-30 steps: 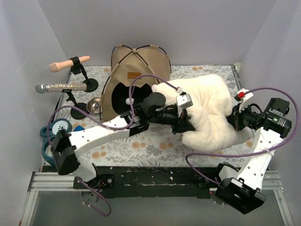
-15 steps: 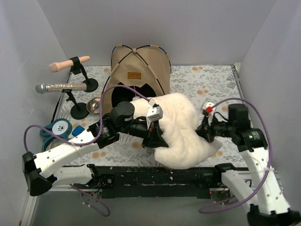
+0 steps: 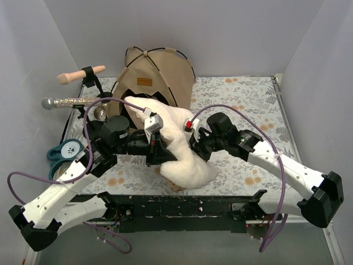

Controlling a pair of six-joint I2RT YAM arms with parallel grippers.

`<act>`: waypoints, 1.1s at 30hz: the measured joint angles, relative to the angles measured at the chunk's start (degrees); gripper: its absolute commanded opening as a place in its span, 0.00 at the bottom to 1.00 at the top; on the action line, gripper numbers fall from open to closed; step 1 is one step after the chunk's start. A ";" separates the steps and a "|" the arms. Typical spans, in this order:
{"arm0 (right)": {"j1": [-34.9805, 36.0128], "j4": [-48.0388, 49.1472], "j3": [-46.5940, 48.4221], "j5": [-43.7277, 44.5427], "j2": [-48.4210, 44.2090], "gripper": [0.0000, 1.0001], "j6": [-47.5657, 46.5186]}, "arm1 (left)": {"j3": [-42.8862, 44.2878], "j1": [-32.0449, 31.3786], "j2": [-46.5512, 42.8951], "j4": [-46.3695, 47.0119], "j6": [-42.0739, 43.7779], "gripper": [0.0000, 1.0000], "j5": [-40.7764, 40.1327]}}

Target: Set up the pet tent

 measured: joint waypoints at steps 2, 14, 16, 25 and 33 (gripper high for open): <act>1.27 -0.09 0.72 0.13 -0.66 0.01 0.22 | 0.04 0.04 -1.46 -0.55 1.44 0.00 2.36; 16.20 4.44 3.19 4.96 -3.19 0.01 -0.48 | 4.46 -0.02 -6.03 -3.23 9.73 0.00 10.51; 17.33 7.08 6.08 5.31 3.17 0.01 -0.24 | 5.60 0.00 -6.34 -4.26 9.64 0.00 8.37; 10.23 17.33 7.08 12.83 14.08 0.01 0.00 | -1.20 1.99 -9.92 -5.49 9.75 0.00 -11.26; -1.49 18.97 7.13 19.32 22.53 0.01 2.05 | -6.54 8.28 -6.23 -5.20 12.41 0.00 -20.85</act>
